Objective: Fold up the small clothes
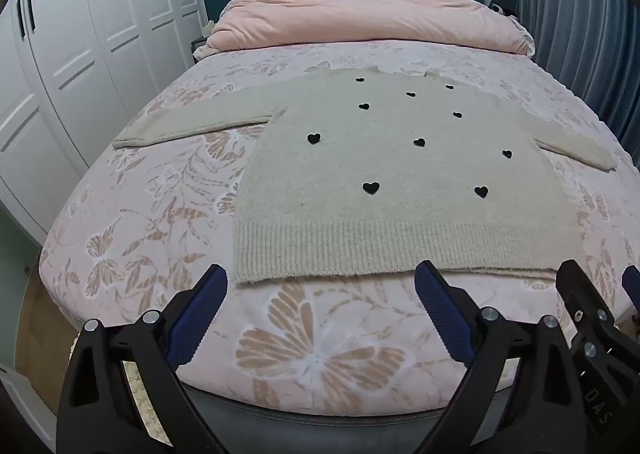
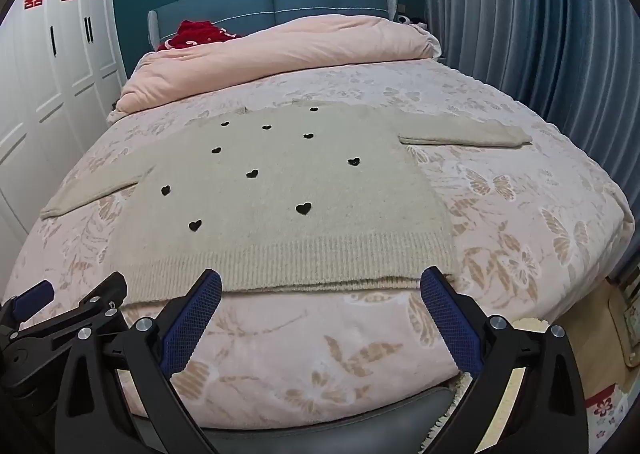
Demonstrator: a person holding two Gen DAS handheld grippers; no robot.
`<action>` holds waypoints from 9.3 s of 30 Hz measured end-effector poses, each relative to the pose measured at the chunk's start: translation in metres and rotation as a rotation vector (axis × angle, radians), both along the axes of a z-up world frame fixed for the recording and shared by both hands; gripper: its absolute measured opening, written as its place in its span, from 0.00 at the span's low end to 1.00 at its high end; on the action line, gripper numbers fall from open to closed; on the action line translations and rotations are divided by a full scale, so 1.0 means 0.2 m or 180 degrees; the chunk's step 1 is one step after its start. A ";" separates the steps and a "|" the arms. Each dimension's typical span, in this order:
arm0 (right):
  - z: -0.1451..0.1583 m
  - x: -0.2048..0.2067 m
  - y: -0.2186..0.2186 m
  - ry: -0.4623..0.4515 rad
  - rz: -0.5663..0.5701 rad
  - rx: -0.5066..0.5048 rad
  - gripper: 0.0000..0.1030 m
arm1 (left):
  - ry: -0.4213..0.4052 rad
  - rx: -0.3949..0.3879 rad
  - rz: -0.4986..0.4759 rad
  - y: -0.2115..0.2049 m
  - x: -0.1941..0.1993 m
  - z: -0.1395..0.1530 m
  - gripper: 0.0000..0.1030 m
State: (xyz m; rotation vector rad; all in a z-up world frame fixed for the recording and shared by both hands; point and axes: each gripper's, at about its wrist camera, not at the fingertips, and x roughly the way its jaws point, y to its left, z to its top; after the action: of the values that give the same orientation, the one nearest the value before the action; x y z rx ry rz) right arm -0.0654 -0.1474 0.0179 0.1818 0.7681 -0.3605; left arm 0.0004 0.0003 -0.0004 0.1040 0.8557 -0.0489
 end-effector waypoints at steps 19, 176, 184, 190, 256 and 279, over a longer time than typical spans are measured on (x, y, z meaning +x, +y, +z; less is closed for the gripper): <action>0.01 -0.01 0.01 -0.0060 -0.0018 -0.0083 0.95 | -0.0057 0.0024 0.0000 -0.03 -0.01 0.06 0.90; -0.32 1.54 -1.25 -0.1054 0.0277 0.1808 0.09 | -0.0168 -0.2058 -0.0196 -0.09 1.91 -0.10 0.07; -0.60 1.49 -1.25 -0.0174 -0.0015 0.1478 0.09 | 0.0479 -0.1746 0.0135 0.01 1.89 -0.60 0.09; -0.34 1.50 -1.07 -0.0447 0.0302 0.0867 0.14 | 0.0397 -0.1847 0.0176 0.03 1.86 -0.62 0.10; -0.52 1.29 -0.20 0.0069 0.1052 0.1386 0.81 | 0.0454 -0.1646 0.0466 0.38 0.94 -0.56 0.46; 0.41 2.03 -0.45 -0.0731 0.1169 0.1005 0.10 | 0.0400 -0.2058 0.0342 0.40 0.98 -0.46 0.49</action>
State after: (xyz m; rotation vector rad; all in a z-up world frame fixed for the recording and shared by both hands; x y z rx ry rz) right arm 0.3413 -0.2372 0.1005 0.3654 0.6115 0.1311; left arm 0.1966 0.0808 -0.0925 -0.5560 0.9332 -0.2301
